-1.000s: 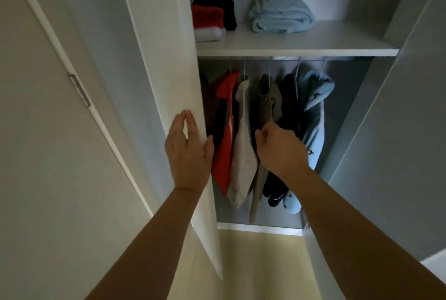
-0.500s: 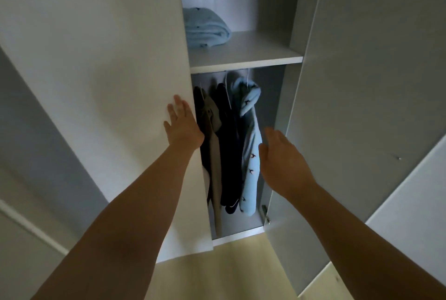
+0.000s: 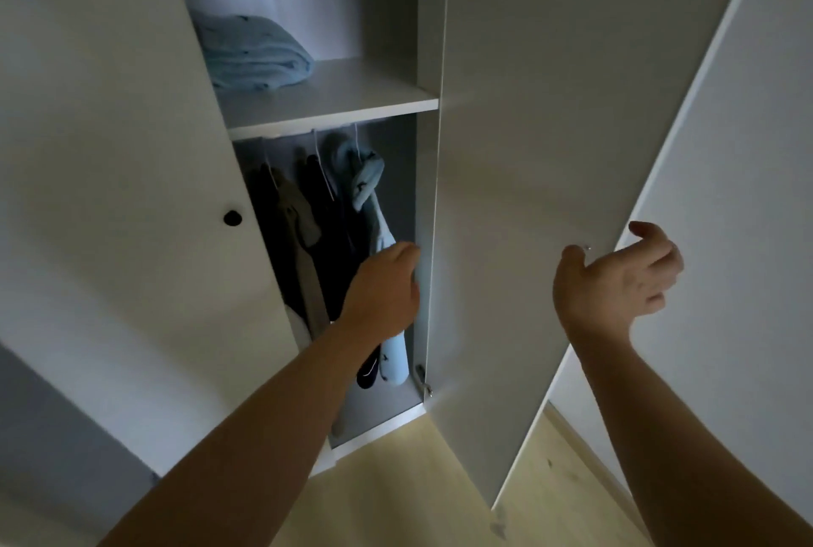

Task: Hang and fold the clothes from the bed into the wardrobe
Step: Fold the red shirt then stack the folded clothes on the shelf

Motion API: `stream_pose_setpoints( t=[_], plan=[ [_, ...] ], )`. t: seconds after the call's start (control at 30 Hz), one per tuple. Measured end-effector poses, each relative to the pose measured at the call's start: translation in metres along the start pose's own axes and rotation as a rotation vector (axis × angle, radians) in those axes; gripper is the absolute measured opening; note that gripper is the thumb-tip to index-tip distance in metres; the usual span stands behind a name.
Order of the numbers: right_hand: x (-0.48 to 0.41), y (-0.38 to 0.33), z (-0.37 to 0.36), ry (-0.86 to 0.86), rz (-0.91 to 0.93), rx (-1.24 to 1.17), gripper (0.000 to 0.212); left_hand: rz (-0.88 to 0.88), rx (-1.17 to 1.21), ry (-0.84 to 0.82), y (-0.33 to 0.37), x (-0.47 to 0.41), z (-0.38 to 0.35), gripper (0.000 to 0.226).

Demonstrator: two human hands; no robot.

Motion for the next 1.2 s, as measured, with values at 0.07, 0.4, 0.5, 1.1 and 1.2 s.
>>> stream_pose_setpoints(
  t=[0.07, 0.4, 0.5, 1.1, 1.2],
  plan=[
    [-0.021, 0.013, 0.003, -0.086, -0.066, -0.046, 0.055, -0.103, 0.011, -0.003, 0.026, 0.006, -0.01, 0.048],
    [0.005, 0.017, 0.0, -0.174, -0.007, -0.396, 0.015, -0.145, 0.042, 0.152, 0.052, 0.025, 0.031, 0.041],
    [0.027, 0.006, -0.025, -0.435, 0.115, -0.51, 0.012, -0.129, 0.093, 0.236, 0.054, 0.035, 0.046, 0.036],
    [0.123, -0.134, -0.256, -1.298, 0.889, 0.441, 0.08, 0.587, -0.051, 0.231, -0.091, 0.127, 0.094, 0.061],
    [0.124, -0.145, -0.281, -1.274, 0.905, 0.5, 0.079, 0.635, -0.052, 0.163, -0.113, 0.13, 0.096, 0.067]
  ],
)
Point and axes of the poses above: each hand's wrist, its own x-axis away from the middle knuckle, its own z-axis out of the back of the hand, y = z × x, the point moved 6 cm from there along -x, towards the middle knuckle, and after that the axes turned 10 degrees about -y, right-handed, at the moved point
